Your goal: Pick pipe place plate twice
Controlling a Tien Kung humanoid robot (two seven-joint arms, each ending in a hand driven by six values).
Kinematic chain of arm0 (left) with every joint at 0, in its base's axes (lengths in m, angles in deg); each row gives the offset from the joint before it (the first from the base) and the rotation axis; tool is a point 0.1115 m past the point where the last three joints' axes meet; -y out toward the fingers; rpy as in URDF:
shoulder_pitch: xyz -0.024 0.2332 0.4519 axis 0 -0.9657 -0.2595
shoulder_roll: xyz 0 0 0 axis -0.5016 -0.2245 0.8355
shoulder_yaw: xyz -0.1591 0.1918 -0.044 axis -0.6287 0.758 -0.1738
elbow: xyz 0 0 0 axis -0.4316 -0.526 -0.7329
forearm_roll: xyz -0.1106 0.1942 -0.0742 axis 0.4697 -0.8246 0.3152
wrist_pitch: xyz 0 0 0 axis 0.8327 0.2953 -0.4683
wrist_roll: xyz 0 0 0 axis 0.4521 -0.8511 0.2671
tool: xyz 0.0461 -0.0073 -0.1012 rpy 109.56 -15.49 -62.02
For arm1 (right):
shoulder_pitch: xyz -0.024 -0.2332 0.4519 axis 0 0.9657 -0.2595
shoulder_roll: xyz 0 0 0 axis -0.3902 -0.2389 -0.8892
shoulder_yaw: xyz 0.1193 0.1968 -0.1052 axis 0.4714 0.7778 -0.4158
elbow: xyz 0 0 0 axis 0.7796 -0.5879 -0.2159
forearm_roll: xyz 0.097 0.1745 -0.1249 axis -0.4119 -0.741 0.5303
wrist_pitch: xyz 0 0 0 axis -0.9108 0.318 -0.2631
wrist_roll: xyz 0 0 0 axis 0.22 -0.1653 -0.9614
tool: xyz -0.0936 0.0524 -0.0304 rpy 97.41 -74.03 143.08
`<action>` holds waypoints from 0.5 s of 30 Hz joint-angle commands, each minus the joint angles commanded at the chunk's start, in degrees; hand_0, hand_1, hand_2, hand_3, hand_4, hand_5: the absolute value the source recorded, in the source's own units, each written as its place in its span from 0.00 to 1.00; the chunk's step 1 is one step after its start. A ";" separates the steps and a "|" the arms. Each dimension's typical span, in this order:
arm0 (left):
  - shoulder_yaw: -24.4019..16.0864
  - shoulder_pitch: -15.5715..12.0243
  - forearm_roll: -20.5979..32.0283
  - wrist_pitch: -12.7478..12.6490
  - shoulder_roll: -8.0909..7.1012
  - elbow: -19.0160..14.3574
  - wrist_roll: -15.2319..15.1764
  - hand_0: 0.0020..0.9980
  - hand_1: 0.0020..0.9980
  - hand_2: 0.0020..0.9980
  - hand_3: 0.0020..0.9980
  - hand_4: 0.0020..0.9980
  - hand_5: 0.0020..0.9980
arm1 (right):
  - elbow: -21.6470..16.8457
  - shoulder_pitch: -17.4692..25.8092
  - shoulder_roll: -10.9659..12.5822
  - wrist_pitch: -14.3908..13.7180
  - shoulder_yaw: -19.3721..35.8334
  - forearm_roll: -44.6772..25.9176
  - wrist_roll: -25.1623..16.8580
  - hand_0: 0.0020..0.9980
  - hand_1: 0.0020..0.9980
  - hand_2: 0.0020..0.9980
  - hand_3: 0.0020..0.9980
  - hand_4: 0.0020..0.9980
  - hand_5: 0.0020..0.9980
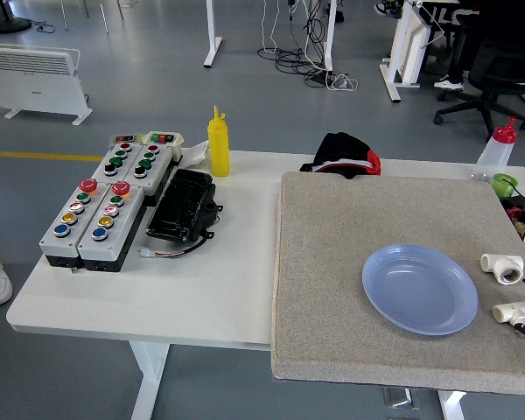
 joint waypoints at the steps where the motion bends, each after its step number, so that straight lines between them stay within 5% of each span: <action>1: -0.01 0.01 -0.03 0.00 0.00 -0.01 0.02 0.62 0.68 0.71 0.58 0.46 1.00 | 0.59 -0.37 -0.20 -0.15 -0.52 0.02 -0.12 0.99 0.93 1.00 0.97 0.83 0.41; 15: 0.16 0.02 0.12 -0.03 0.00 -0.04 0.08 0.62 0.68 0.71 0.59 0.46 1.00 | 3.86 -3.15 -1.87 -1.41 -5.50 1.06 -0.43 0.97 0.91 0.99 0.91 0.84 0.42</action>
